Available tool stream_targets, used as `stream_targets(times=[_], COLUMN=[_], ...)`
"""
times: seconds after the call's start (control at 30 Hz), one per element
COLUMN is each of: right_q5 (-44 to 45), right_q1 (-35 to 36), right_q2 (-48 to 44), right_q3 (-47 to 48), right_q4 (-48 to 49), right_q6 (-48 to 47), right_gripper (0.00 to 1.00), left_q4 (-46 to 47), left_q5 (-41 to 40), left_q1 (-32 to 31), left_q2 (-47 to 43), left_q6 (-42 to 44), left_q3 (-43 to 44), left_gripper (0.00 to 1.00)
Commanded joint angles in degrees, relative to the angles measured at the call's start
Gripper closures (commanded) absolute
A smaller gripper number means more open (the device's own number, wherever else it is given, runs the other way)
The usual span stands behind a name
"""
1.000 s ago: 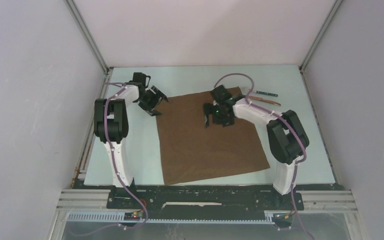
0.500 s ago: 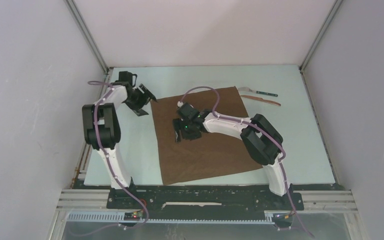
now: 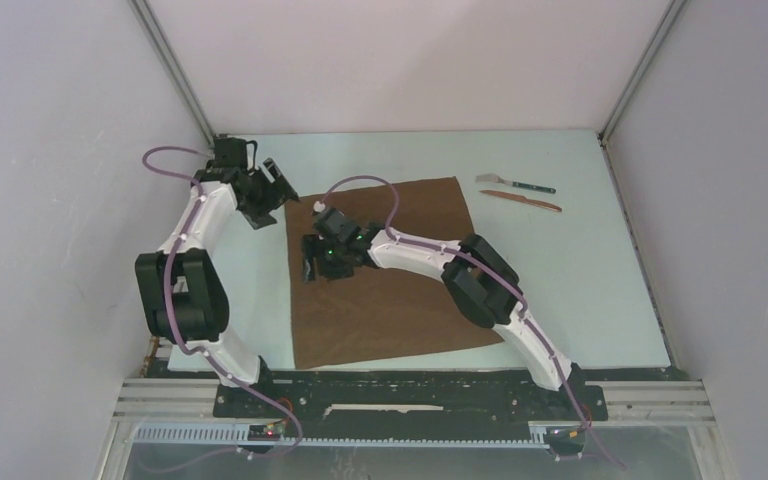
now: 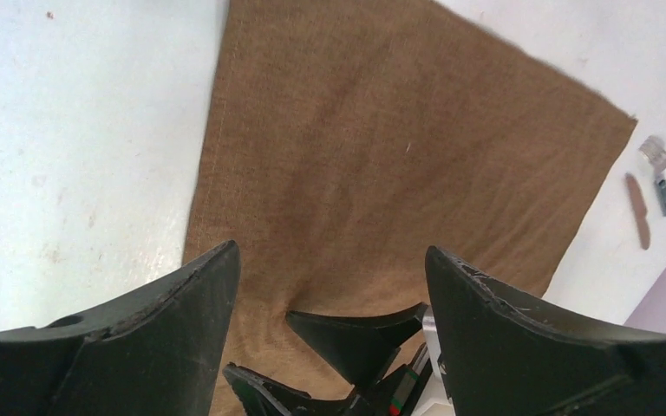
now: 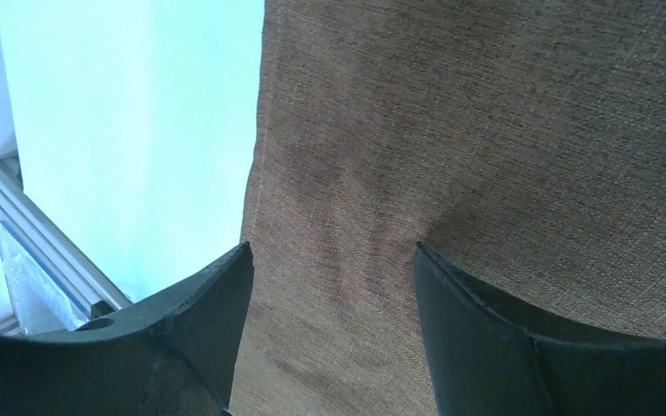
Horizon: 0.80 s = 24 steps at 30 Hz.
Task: Fold the napkin into a case and place the utensils inside
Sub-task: Flatten out the crumpled napkin at the center of the board.
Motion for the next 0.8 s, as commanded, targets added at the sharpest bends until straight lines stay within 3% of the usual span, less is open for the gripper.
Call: stream_targets(times=[0.0,0.13,0.23,0.37,0.53,0.77], right_q5=[-1.3,0.0,0.6,-5.5,-8.8,-13.2], right_q1=[1.0,-1.0,-4.2,-13.5,-24.2,-32.5], right_q2=[1.6,-4.1,-9.6,-15.0,-9.4,-0.9], right_q3=[5.0,5.0,1.9,-6.6,-4.2,2.2], right_q4=[-2.7,-5.4,-7.9,-4.2,-4.1,-0.9], right_q6=[-0.7,-4.1,-7.0,-9.8,-13.9,-11.3], right_gripper=[0.23,0.14,0.07,0.06,0.07,0.09], left_q4=[-0.7,0.1,3.4,6.4,10.2,8.8], left_q5=[-0.3,0.4,5.9,11.1,8.4,9.4], left_q1=[-0.3,-0.4,-0.3,-0.3,-0.2,1.6], left_q2=[-1.6,0.2,5.4,14.5,16.9,22.7], left_q6=[2.5,2.0,-0.6,-6.0,-10.1,-10.5], left_q3=[-0.2,-0.8,0.0,3.6,3.5,6.0], left_gripper=[0.15,0.15,0.15,0.16,0.16,0.16])
